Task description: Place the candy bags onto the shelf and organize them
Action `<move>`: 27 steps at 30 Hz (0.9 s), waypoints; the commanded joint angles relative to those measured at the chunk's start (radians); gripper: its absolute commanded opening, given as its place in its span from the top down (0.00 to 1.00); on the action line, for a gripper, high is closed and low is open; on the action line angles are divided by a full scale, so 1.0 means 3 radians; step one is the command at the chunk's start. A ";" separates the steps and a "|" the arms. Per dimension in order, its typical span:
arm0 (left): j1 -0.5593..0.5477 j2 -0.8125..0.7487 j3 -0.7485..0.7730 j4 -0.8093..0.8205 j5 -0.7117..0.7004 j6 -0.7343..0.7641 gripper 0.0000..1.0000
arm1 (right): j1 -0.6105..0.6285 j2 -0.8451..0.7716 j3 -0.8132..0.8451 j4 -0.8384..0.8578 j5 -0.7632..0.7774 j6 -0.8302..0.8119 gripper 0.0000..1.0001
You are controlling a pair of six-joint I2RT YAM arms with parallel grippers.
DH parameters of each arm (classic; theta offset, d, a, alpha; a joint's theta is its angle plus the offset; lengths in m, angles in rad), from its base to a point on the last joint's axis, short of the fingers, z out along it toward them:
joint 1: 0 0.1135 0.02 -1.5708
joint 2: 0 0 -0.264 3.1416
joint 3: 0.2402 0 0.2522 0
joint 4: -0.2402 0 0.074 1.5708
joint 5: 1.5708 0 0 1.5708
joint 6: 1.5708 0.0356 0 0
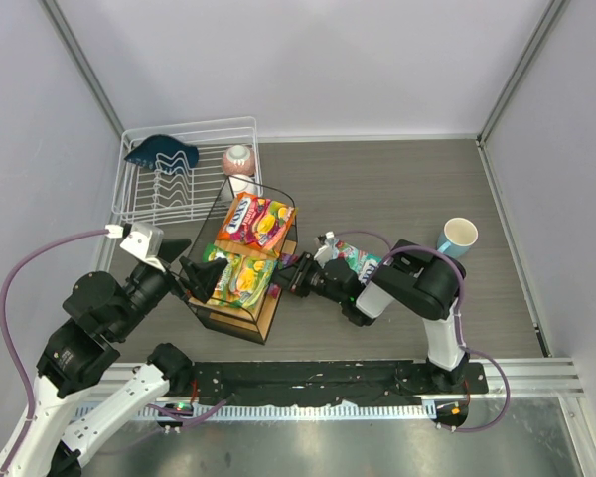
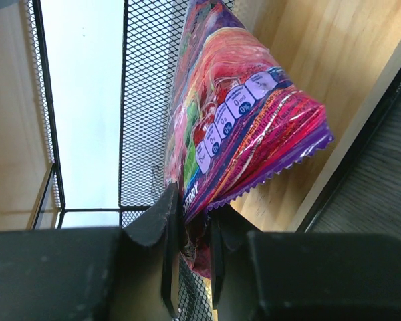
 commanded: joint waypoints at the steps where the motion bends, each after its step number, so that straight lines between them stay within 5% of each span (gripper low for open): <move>1: -0.0010 -0.0017 0.0003 0.0128 0.0014 -0.0028 0.00 | -0.0034 0.0039 0.0120 0.0344 -0.0012 0.0039 0.99; 25: -0.0015 -0.0017 0.0008 0.0112 0.0009 -0.0002 0.00 | -0.0183 0.0193 0.0187 0.0323 -0.0114 -0.0007 0.99; 27: -0.0015 -0.0012 0.0003 0.0123 0.0019 -0.0007 0.00 | -0.0188 0.0162 0.0167 0.0308 -0.0119 -0.0032 0.83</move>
